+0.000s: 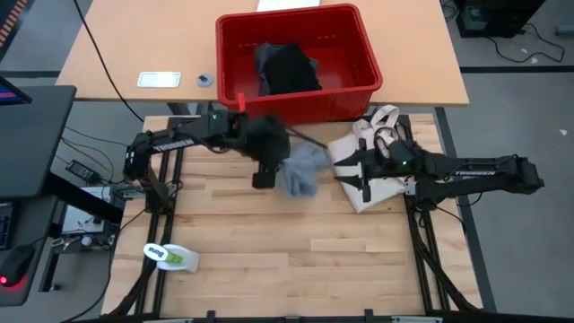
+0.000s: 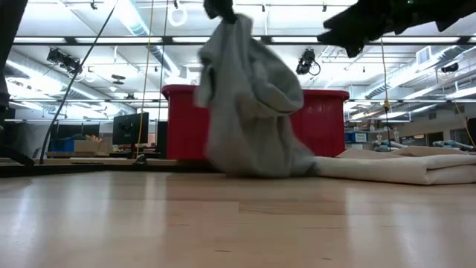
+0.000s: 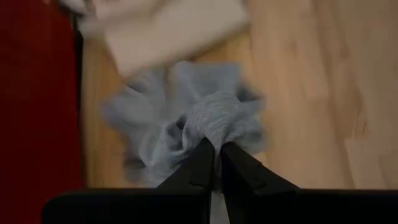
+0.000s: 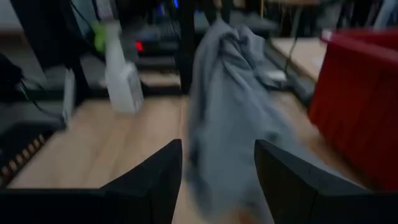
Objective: Fold Laundry from Bin
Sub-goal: Fold the gray shirt
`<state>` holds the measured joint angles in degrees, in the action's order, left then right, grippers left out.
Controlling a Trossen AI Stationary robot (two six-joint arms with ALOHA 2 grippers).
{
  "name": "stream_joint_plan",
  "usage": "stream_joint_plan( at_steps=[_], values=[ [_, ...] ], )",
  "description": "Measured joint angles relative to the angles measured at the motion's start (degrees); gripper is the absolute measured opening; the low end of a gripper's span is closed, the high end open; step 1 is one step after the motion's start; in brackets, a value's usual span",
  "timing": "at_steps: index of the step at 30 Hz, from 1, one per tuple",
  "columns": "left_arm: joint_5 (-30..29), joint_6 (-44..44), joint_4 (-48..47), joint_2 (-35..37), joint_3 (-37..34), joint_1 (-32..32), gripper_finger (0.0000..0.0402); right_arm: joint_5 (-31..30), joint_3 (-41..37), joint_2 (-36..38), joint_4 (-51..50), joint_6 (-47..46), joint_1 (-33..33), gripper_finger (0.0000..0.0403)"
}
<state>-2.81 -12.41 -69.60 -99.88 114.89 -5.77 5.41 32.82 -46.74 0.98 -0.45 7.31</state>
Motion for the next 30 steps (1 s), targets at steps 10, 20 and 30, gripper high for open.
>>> stream_joint_plan(
  at_steps=[10,20,30],
  values=[
    [-2.0,7.9,3.9,-1.1,-17.8,8.2,0.0037,-4.4,0.0,-3.0,-3.8,-1.0,-5.1,0.0209],
    [10.7,19.1,19.6,-1.1,-28.2,17.5,0.0184,-4.5,0.0,-7.2,-4.7,0.5,-7.9,0.0222],
    [5.6,21.3,12.5,-0.5,-28.3,22.3,0.0253,-5.7,0.0,-17.2,0.5,-0.4,-8.4,0.024]
  ],
)
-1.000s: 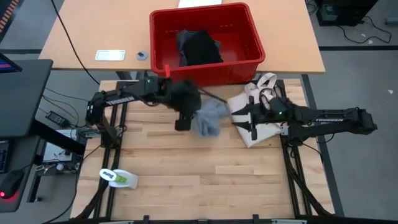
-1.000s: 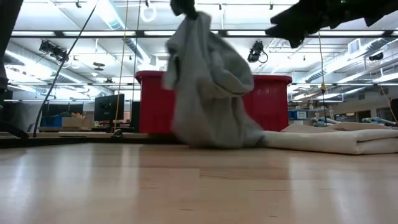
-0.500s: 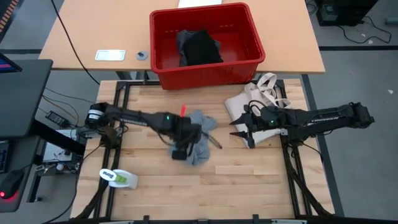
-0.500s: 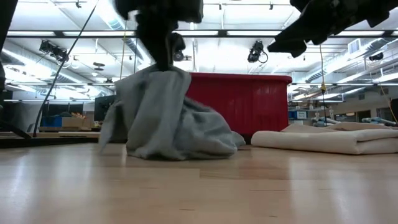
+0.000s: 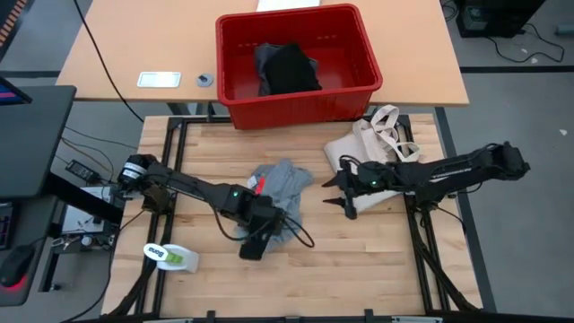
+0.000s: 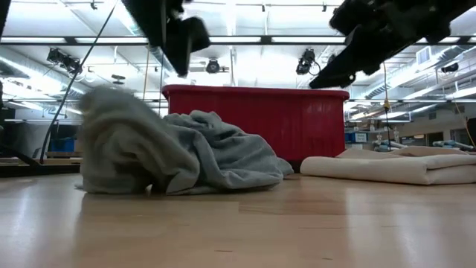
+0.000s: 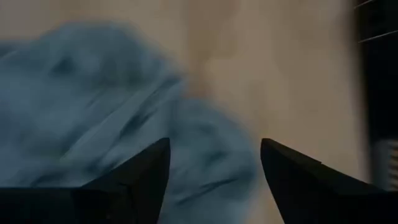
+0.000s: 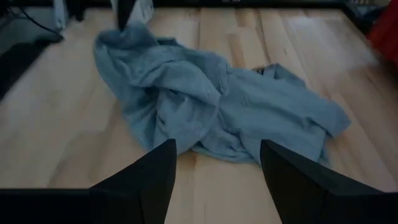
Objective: Fold Laundry from Bin
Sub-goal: Fold the gray shirt
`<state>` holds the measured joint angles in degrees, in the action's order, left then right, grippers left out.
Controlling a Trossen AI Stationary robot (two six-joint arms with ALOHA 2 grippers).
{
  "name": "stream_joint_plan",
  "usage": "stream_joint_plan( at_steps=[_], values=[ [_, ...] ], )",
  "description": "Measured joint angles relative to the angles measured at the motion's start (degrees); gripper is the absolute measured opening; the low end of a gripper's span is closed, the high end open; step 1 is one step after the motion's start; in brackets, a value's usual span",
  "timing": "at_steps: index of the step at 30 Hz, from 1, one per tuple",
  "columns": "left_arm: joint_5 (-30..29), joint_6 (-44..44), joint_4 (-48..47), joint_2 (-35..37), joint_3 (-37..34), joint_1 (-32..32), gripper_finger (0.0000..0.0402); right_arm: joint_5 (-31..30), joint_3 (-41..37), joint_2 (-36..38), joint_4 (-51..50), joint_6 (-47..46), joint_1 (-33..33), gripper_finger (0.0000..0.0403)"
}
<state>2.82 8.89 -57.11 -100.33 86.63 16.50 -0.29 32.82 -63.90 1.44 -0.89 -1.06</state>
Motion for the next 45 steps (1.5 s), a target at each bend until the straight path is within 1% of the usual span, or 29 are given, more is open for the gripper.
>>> stream_joint_plan(
  at_steps=[3,5,6,9,11,13,15,19,25,27,29,31,33,35,37,39,40,41,45],
  values=[
    [-11.6,0.3,-6.2,0.0,0.0,-0.4,0.0243,-4.2,0.0,-4.6,6.0,0.7,0.8,0.0239],
    [-17.3,-1.0,-8.1,0.2,-0.1,-0.8,0.0235,-4.7,0.0,-8.0,10.2,2.2,2.0,0.0239],
    [-18.9,-1.5,-7.3,0.8,-0.9,-1.0,0.0231,-3.9,0.0,-9.8,12.6,2.7,2.8,0.0239],
    [-19.4,-2.9,-3.0,2.8,-5.4,-2.2,0.0217,0.4,0.0,-14.8,19.1,3.6,4.0,0.0239],
    [-19.2,-2.9,-2.4,3.9,-9.1,-3.0,0.0209,1.8,0.5,-18.0,22.1,4.4,2.9,0.0239],
    [-19.2,-2.9,-1.4,5.3,-12.5,-3.6,0.0203,1.0,2.1,-21.2,22.8,5.8,0.5,0.0239],
    [-19.5,-2.7,1.4,7.2,-16.2,-4.0,0.0196,-1.2,4.7,-24.6,23.0,7.6,-1.9,0.0239],
    [-21.6,-2.0,8.7,12.4,-24.0,-4.1,0.0188,-2.0,11.3,-31.6,23.0,11.0,-4.7,0.0239],
    [-27.4,-0.7,23.2,22.0,-35.4,-3.8,0.0185,-4.7,21.1,-40.4,20.0,14.4,-3.9,0.0239],
    [-29.8,-3.3,28.5,24.2,-38.7,-4.0,0.0185,-4.6,23.6,-43.1,18.5,14.5,-3.1,0.0238],
    [-31.0,-7.2,33.2,25.6,-40.8,-4.6,0.0185,-4.0,26.0,-45.5,15.6,14.1,-2.1,0.0235],
    [-31.4,-11.1,34.0,26.8,-41.3,-5.6,0.0185,-3.1,27.8,-47.6,12.5,13.9,-1.5,0.0221],
    [-31.6,-14.1,35.2,27.8,-40.7,-6.7,0.0185,-3.6,29.1,-49.5,10.6,12.9,-1.0,0.0194],
    [-31.7,-16.3,35.9,28.8,-40.3,-7.5,0.0185,-4.5,30.1,-50.5,10.1,11.8,-0.6,0.0151],
    [-31.7,-17.8,38.8,29.9,-40.0,-8.1,0.0185,-4.5,31.2,-50.5,9.3,11.4,-0.2,0.0097],
    [-31.7,-18.6,40.5,31.2,-40.0,-8.1,0.0185,-4.7,32.4,-49.2,7.7,11.3,0.0,0.0037],
    [-31.7,-18.9,41.7,31.7,-40.0,-8.1,0.0185,-4.6,32.9,-48.1,6.0,11.1,0.0,0.002],
    [-31.7,-19.1,42.4,32.2,-40.0,-8.1,0.0185,-4.7,33.8,-47.0,4.7,10.5,0.0,0.0015],
    [-31.6,-20.0,43.0,35.3,-40.0,-7.9,0.0185,-5.3,36.5,-41.0,-0.3,8.3,-1.1,0.0022]
  ],
)
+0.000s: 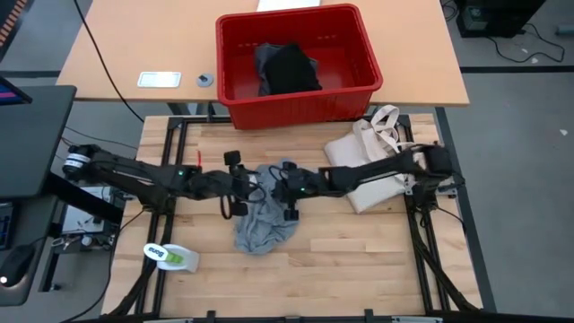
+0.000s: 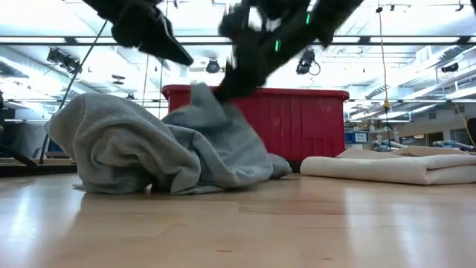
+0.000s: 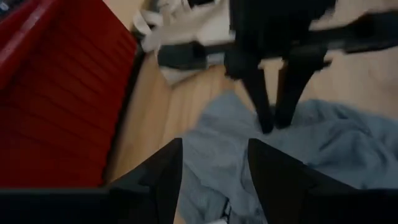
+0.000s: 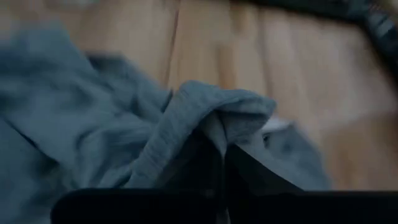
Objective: Fold Laundry from Bin
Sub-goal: Fold the gray shirt
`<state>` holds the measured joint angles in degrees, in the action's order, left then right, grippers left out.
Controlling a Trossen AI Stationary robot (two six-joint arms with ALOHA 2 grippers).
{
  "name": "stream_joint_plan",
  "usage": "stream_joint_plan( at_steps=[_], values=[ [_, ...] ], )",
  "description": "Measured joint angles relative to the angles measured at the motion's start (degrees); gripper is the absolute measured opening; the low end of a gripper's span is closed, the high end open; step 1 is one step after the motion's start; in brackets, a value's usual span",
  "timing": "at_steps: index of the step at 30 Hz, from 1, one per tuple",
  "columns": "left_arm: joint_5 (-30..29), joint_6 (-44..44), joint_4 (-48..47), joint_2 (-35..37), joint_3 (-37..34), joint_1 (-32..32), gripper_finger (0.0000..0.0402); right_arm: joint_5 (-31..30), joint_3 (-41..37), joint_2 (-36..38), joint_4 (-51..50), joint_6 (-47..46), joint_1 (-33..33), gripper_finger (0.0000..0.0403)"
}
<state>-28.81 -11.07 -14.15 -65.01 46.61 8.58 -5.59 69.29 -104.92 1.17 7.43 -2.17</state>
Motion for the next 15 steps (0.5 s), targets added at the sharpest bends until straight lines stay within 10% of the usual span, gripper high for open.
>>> stream_joint_plan(
  at_steps=[10,15],
  values=[
    [0.1,2.9,-2.4,12.2,0.0,2.8,0.0185,-20.0,1.4,22.7,-23.3,-3.1,-11.8,0.001],
    [0.2,4.6,-2.4,12.9,0.0,2.9,0.0185,-16.3,1.4,29.7,-41.5,-20.4,-18.3,0.001]
  ],
)
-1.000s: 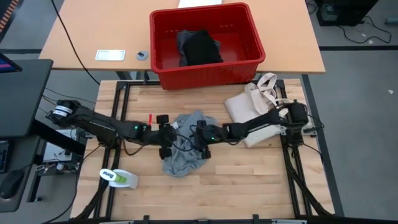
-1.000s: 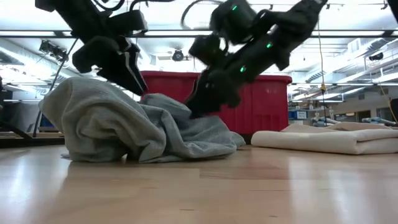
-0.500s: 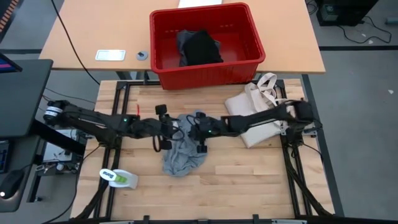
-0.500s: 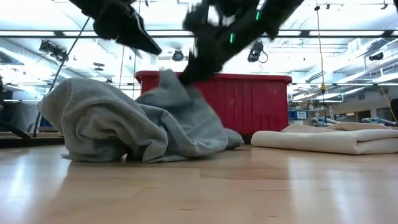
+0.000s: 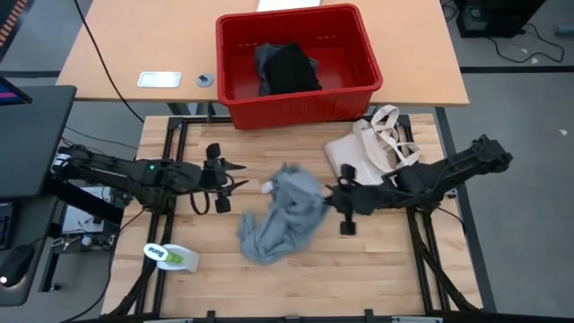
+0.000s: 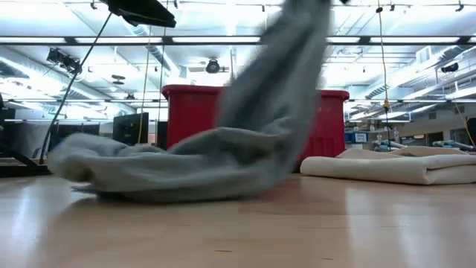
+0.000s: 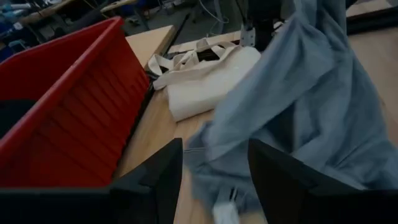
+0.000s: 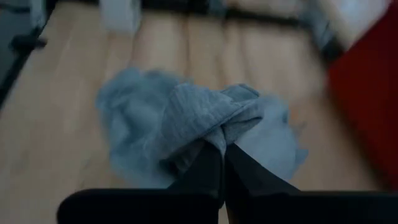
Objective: Fold Laundry from Bin
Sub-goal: Fold the gray shirt
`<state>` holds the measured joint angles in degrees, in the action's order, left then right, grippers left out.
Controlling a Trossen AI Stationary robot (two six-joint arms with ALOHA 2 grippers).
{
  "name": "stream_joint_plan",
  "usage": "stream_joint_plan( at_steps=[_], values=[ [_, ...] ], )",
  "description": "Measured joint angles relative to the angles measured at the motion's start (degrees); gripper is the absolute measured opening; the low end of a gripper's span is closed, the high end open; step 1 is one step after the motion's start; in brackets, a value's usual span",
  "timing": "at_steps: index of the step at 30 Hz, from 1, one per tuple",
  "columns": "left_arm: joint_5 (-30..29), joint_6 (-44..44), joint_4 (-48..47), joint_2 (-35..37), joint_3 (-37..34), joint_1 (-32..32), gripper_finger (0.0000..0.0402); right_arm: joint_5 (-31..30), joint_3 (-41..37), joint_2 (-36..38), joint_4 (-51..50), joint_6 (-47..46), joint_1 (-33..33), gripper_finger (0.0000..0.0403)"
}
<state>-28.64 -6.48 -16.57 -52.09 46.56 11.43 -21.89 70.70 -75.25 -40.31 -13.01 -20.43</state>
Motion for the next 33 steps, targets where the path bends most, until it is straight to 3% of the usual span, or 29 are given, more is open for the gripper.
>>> stream_joint_plan(
  at_steps=[4,7,14,17,19,24,26,29,33],
  values=[
    [0.9,2.0,0.0,-2.7,-0.1,-0.5,0.0185,1.0,-3.0,0.3,-9.9,-13.3,-4.9,0.0016],
    [1.6,3.4,0.6,-5.5,-0.1,-0.9,0.0185,3.2,-5.4,-1.2,-12.9,-19.4,-8.1,0.0047],
    [3.2,6.2,0.7,-13.3,-0.1,-1.1,0.0185,19.5,-5.9,-3.5,-24.4,-40.0,-9.6,0.0166],
    [7.3,7.9,4.0,-17.8,-0.1,-1.6,0.0185,23.9,-5.9,-3.2,-29.1,-46.8,-9.9,0.0194],
    [11.0,9.0,8.3,-21.2,-0.1,-2.2,0.0185,21.8,-5.9,-3.0,-31.1,-47.1,-9.6,0.02],
    [17.1,11.7,19.1,-31.0,-0.1,-4.9,0.0185,2.3,-6.2,-3.4,-29.3,-43.7,-7.9,0.0199],
    [18.6,12.0,21.9,-34.6,-0.1,-6.7,0.0185,-2.5,-7.4,-3.5,-26.3,-41.9,-7.2,0.0196],
    [22.3,13.1,24.1,-39.5,-0.1,-9.7,0.0185,-3.3,-10.8,-3.4,-20.2,-37.8,-5.6,0.0191],
    [30.9,15.0,30.1,-45.5,-0.1,-13.1,0.0185,0.8,-17.6,-2.8,-11.6,-33.8,-2.9,0.0181]
  ],
)
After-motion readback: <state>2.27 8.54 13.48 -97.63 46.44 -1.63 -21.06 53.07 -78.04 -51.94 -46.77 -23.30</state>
